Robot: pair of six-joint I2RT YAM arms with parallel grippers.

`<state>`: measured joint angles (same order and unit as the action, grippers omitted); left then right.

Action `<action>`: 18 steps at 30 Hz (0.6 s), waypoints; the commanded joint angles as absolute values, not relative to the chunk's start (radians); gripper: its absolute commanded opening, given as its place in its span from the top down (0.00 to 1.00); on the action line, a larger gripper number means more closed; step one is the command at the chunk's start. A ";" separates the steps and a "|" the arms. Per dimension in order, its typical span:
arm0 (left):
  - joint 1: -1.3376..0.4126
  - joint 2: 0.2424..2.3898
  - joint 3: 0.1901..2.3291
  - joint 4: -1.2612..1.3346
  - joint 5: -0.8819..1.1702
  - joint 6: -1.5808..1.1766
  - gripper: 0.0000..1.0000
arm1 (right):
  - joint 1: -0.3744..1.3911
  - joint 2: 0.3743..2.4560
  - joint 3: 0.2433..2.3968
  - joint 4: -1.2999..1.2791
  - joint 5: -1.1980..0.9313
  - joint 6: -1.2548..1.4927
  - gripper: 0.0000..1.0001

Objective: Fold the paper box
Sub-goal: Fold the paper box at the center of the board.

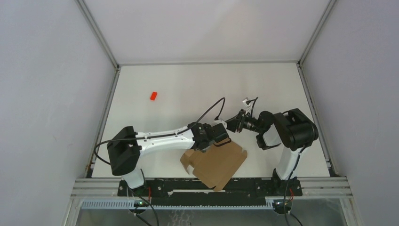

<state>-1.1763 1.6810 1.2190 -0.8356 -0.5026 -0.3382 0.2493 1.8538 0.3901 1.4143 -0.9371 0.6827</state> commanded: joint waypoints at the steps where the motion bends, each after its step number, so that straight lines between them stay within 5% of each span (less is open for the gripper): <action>1: -1.186 1.650 1.199 -0.811 -0.495 -0.324 0.58 | 0.245 1.804 0.332 1.487 -0.931 0.658 0.59; 18: -1.198 1.663 1.201 -0.810 -0.489 -0.320 0.57 | 0.292 1.780 0.282 1.498 -0.958 0.595 0.60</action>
